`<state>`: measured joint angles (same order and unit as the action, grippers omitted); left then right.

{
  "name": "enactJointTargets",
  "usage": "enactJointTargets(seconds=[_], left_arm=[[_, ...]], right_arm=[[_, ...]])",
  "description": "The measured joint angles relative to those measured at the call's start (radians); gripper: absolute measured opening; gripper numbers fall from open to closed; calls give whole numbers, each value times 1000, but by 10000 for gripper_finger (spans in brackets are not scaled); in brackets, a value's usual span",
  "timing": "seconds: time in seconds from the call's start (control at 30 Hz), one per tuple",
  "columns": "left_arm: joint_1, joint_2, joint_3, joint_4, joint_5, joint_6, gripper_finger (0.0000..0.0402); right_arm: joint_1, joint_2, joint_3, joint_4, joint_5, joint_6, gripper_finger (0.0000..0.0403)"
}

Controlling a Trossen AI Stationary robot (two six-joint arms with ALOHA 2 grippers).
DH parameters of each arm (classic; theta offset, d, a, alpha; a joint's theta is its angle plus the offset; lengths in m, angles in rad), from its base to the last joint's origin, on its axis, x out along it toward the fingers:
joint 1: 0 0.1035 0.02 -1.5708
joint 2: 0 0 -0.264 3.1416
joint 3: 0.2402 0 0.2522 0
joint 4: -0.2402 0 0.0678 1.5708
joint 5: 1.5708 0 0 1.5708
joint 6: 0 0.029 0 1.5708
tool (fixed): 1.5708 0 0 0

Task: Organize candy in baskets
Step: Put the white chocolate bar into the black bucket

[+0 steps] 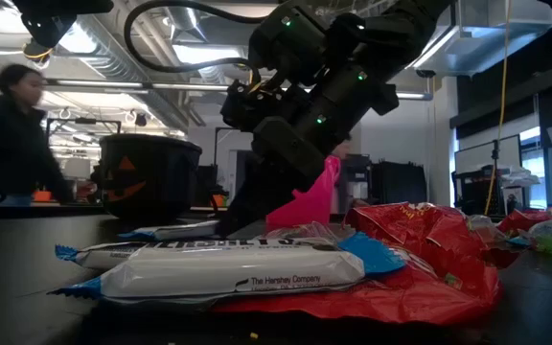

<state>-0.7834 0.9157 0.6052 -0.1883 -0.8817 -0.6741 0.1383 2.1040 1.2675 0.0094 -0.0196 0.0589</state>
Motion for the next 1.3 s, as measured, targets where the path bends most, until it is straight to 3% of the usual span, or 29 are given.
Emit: enactJointTargets(seconds=[0.43,0.8,0.9,1.07,1.3], left_arm=[[0,13,0,25,-13,-22,117],[17,138,0,47,-4,-50,119],[43,160,0,103,63,-50,136],[83,187,0,132,58,-15,178],[203,195,0,106,72,-210,202]], right_arm=[[0,-106,0,-1,2,-2,0],[0,-189,2,-12,106,-23,0],[0,-206,2,-9,153,-39,0],[0,-221,3,5,187,-42,0],[0,-222,3,27,193,-55,0]])
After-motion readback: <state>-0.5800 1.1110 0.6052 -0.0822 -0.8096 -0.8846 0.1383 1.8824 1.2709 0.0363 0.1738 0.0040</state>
